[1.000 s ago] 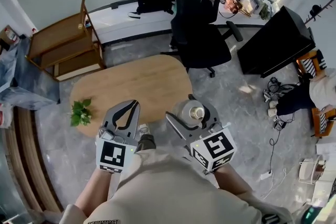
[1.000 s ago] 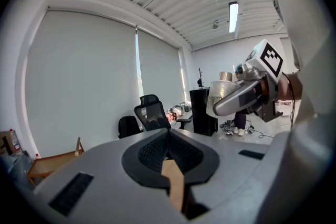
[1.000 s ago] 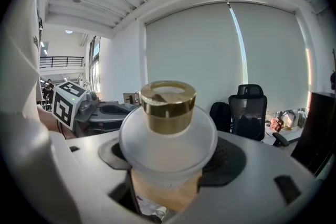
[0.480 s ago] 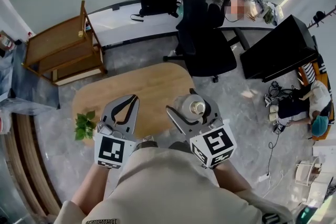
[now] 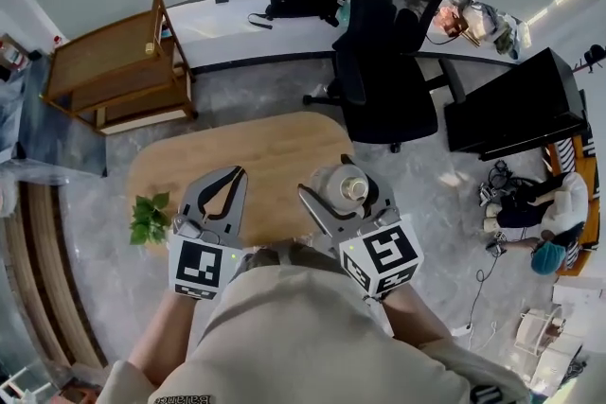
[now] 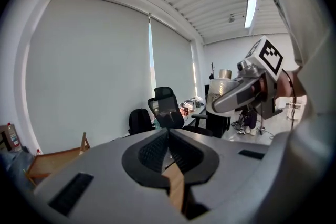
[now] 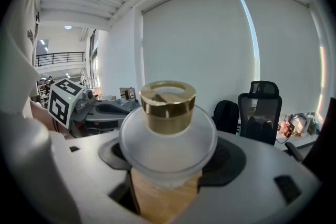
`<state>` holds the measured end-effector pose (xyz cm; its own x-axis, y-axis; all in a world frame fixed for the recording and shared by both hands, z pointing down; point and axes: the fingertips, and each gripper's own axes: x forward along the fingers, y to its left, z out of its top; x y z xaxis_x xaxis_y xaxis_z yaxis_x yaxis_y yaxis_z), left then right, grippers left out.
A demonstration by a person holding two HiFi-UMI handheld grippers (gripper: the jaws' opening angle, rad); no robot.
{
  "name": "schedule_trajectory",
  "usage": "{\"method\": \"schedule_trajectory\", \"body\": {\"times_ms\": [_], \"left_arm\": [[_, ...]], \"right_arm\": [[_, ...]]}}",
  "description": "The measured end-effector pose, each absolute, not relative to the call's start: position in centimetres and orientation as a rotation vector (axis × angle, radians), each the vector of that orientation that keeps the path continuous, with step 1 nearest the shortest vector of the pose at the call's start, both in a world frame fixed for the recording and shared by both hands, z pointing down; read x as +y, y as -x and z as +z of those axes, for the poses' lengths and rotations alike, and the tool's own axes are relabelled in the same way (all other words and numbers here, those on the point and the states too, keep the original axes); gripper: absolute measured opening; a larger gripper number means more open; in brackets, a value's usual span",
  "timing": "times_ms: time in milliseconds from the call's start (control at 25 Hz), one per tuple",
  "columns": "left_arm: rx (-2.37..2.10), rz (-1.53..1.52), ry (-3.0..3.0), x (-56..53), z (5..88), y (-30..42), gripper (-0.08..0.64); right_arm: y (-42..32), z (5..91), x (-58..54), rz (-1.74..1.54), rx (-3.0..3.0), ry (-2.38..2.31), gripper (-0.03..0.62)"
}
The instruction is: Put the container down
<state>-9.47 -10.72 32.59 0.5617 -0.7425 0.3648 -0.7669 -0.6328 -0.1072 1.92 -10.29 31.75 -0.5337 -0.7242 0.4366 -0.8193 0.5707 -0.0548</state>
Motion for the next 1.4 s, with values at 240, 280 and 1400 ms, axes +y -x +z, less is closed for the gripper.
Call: {"method": "schedule_trajectory", "body": {"times_ms": [240,280,1400], "left_arm": [[-1.387,0.589,-2.668,-13.4,32.9,8.4,0.012],[-1.395,0.591,-2.67,-13.9,32.9,8.1,0.012],[-1.562,0.484,-2.523,-27.7,46.8,11.0,0.012]], "right_arm": [[-2.6,32.5,-13.6,0.427,-2.494,-1.191,0.328],[-2.7,32.5,-14.3,0.404,-2.496,-1.184,0.328],[2.4,50.7,-32.0,0.342,-2.413,-1.125,0.328]]}}
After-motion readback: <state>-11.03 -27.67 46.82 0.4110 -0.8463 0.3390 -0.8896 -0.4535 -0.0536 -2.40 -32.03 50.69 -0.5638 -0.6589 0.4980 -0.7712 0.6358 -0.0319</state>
